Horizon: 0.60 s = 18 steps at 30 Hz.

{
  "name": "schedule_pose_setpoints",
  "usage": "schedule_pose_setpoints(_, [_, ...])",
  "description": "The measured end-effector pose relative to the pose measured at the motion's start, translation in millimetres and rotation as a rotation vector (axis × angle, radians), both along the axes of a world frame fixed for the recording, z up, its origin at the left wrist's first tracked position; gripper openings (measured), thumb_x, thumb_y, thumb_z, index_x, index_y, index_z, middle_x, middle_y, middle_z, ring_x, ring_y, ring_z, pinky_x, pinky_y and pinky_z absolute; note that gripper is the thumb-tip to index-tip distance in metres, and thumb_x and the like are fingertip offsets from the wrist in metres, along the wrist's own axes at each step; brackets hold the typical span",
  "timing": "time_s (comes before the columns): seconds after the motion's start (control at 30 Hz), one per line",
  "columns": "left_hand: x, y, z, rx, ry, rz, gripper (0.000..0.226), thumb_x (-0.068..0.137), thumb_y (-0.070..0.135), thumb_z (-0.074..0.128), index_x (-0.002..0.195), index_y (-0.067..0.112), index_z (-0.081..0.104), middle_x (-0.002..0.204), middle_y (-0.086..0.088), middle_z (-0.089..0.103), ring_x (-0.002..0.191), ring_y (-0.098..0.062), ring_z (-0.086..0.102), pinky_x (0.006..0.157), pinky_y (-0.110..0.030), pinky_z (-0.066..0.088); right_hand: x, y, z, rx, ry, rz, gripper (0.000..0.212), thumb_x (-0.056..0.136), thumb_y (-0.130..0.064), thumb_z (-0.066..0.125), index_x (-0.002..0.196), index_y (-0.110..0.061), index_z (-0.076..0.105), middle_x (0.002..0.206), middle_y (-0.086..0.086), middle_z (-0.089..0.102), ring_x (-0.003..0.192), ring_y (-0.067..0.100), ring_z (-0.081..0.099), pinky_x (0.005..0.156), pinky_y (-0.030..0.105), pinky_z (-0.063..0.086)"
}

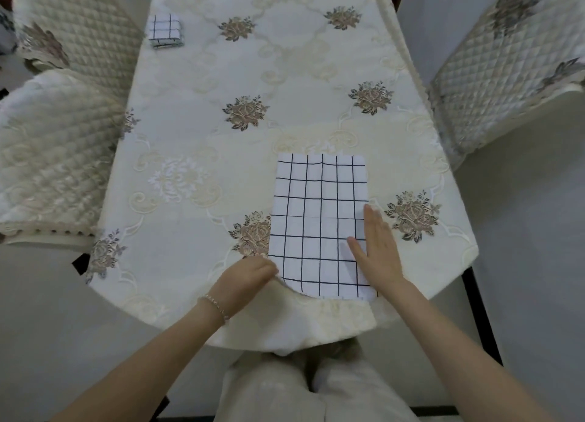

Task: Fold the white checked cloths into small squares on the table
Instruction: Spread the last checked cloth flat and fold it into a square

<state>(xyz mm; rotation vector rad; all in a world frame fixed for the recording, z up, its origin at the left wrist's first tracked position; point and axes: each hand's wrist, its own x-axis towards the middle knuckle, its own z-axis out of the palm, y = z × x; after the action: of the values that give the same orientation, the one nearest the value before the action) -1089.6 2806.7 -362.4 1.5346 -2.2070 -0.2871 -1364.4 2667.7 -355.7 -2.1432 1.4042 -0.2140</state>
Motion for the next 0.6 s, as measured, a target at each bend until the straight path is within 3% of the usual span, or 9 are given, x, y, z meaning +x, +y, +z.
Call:
schedule_pose_setpoints(0.1, [-3.4,-7.1,28.9,0.06,0.286,0.331,0.02,0.092,0.025,0.048,0.096,0.015,0.064,0.089,0.007,0.065,0.083,-0.007,0.058,0.076,-0.019,0.046,-10.3,10.6,35.0,0.335,-0.319,-0.013,0.05,0.096,-0.054,0.043,0.144,-0.048,0.028,0.156,-0.02,0.022,0.143,-0.005,0.011,0.117,0.029,0.013])
schedule_pose_setpoints(0.17, [-2.9,-14.5,43.7,0.08,0.42,0.469,0.02,0.092,0.028,0.05,0.095,0.016,0.066,0.084,0.011,0.065,0.079,-0.002,0.057,0.073,-0.011,0.042,-19.2,9.5,48.8,0.446,-0.528,-0.113,0.044,0.089,-0.054,0.048,0.132,-0.043,0.048,0.144,-0.018,0.046,0.139,-0.004,0.028,0.117,0.032,0.022])
schedule_pose_setpoints(0.23, [-4.7,-26.9,56.2,0.118,0.542,0.567,0.011,0.092,0.023,0.055,0.093,0.02,0.066,0.081,0.016,0.065,0.079,-0.001,0.059,0.071,-0.008,0.042,-28.4,1.7,58.6,0.538,-0.668,-0.141,0.045,0.084,-0.044,0.05,0.127,-0.031,0.055,0.131,-0.013,0.06,0.131,0.0,0.042,0.111,0.03,0.031])
schedule_pose_setpoints(0.33, [-7.0,-50.1,68.5,0.141,0.667,0.675,0.012,0.093,0.013,0.057,0.088,0.023,0.062,0.076,0.013,0.064,0.07,0.0,0.056,0.063,-0.009,0.04,-39.2,-8.3,69.1,0.625,-0.659,-0.011,0.057,0.079,-0.012,0.051,0.134,-0.025,0.049,0.133,-0.011,0.058,0.131,0.002,0.044,0.106,0.024,0.034])
schedule_pose_setpoints(0.43, [-3.9,-77.3,74.1,0.134,0.734,0.741,0.011,0.093,0.014,0.055,0.088,0.021,0.062,0.076,0.009,0.063,0.067,0.003,0.053,0.063,-0.008,0.04,-34.1,-14.0,66.3,0.596,-0.589,0.032,0.059,0.079,0.003,0.059,0.131,-0.024,0.053,0.135,-0.014,0.056,0.131,0.003,0.044,0.107,0.024,0.033])
schedule_pose_setpoints(0.53, [0.9,-108.7,73.5,0.138,0.727,0.751,0.01,0.094,0.015,0.055,0.088,0.019,0.061,0.074,0.009,0.06,0.065,0.004,0.051,0.061,-0.008,0.039,-11.1,-30.9,57.1,0.468,-0.635,-0.243,0.022,0.084,0.001,0.067,0.102,-0.011,0.067,0.102,-0.005,0.073,0.097,0.009,0.065,0.085,0.022,0.048])
schedule_pose_setpoints(0.57, [2.4,-120.2,72.5,0.138,0.713,0.75,0.009,0.094,0.016,0.054,0.088,0.019,0.061,0.074,0.009,0.059,0.064,0.003,0.05,0.06,-0.009,0.038,-3.1,-40.0,53.7,0.418,-0.642,-0.311,0.006,0.085,-0.003,0.068,0.09,-0.004,0.066,0.086,-0.001,0.072,0.08,0.01,0.064,0.074,0.024,0.047])
schedule_pose_setpoints(0.6, [4.5,-132.2,70.8,0.142,0.709,0.755,0.009,0.094,0.017,0.054,0.09,0.018,0.061,0.073,0.008,0.058,0.064,0.001,0.049,0.058,-0.01,0.038,5.2,-50.1,50.3,0.367,-0.63,-0.361,0.009,0.086,-0.006,0.068,0.08,-0.001,0.063,0.072,-0.002,0.066,0.068,0.008,0.057,0.066,0.024,0.043])
